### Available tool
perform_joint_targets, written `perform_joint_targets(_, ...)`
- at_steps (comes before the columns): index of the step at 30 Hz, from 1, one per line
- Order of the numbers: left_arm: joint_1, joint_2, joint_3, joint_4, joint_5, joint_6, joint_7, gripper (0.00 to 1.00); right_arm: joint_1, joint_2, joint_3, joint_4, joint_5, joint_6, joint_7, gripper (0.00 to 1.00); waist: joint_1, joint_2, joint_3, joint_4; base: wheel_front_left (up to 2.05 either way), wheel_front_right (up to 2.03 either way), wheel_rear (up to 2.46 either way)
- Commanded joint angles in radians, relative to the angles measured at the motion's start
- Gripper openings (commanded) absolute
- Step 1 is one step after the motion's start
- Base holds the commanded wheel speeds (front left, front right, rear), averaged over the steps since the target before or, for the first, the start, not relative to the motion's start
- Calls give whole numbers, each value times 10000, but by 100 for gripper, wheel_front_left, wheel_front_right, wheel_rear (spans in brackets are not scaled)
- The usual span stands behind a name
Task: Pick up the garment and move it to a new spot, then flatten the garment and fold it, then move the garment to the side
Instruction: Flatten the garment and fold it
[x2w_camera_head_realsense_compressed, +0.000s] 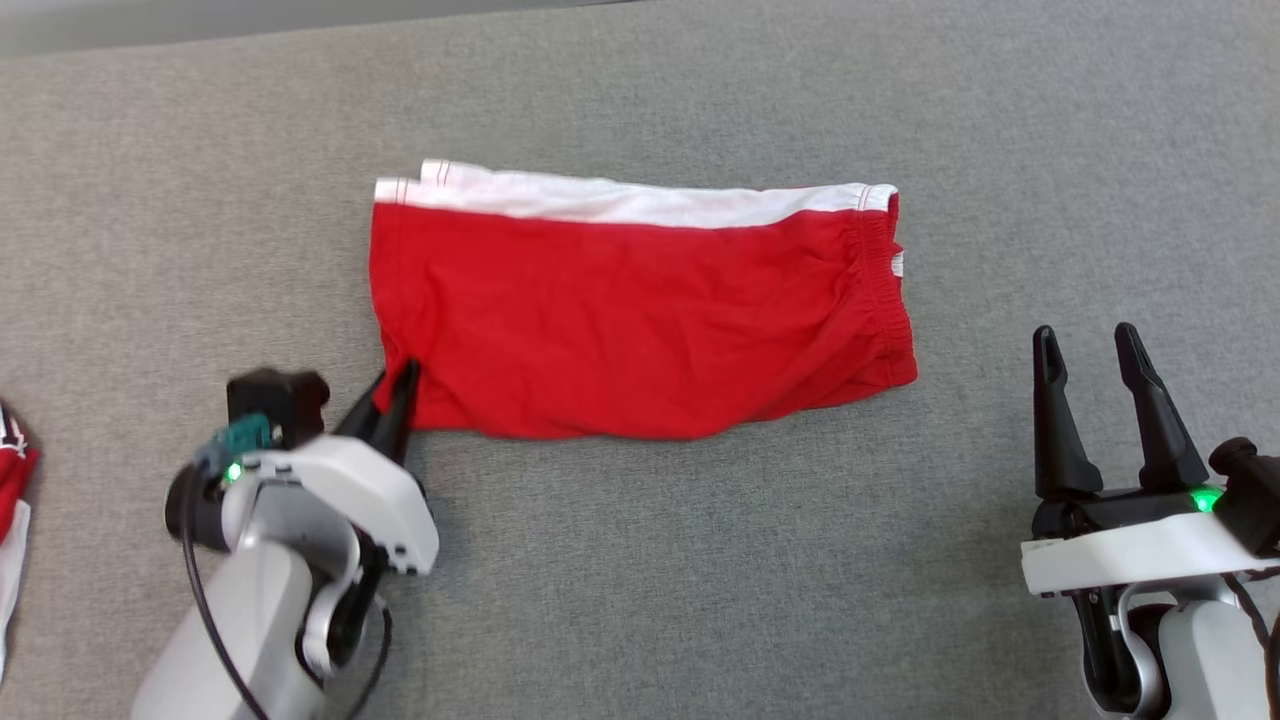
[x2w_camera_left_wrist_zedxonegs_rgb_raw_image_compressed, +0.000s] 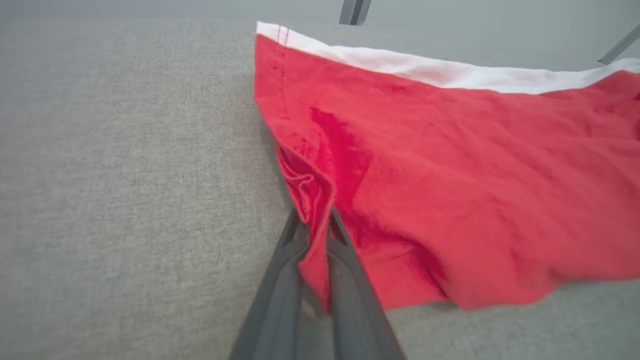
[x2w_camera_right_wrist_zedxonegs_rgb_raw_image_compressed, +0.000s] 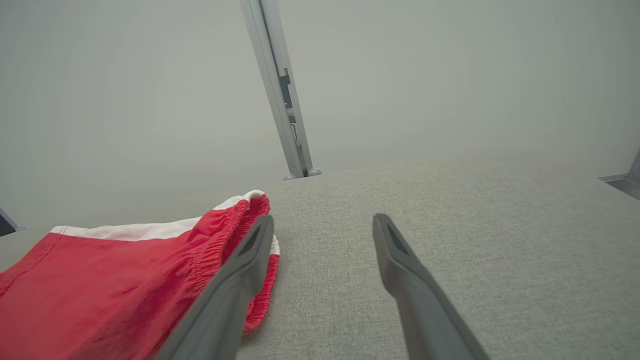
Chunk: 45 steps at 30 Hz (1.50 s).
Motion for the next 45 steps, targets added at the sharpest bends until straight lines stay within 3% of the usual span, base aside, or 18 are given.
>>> perform_joint_targets(1,455,148,37,-481,-38,218,46,0,156,-54,-82,-15,-62,7,65,100,0,0,-130,114,0,0,0)
perform_joint_targets(8,1714,261,73,-2084,-327,761,543,0,344,-54,-236,-192,-189,7,336,100,0,0,-268,232,0,0,0)
perform_joint_targets(10,1786,252,95,-2212,-335,783,537,100,343,-54,-261,-222,-203,7,399,100,0,0,-305,198,0,0,0)
perform_joint_targets(13,1827,237,187,-2336,-363,821,339,100,373,-54,-256,-224,-230,7,464,100,0,0,-377,137,0,0,0)
perform_joint_targets(25,1853,662,1233,-3239,590,1556,-2409,100,545,-89,-504,-581,-995,7,957,100,0,0,-1110,128,0,0,0)
perform_joint_targets(33,2402,1380,1383,-3701,879,1656,-2292,100,857,-223,-584,-912,-1141,7,1405,100,0,0,-1568,278,0,0,0)
perform_joint_targets(45,2571,1448,1263,-4162,878,1853,-1972,100,992,-294,-810,-1147,-982,7,1635,100,0,0,-1555,536,0,0,0)
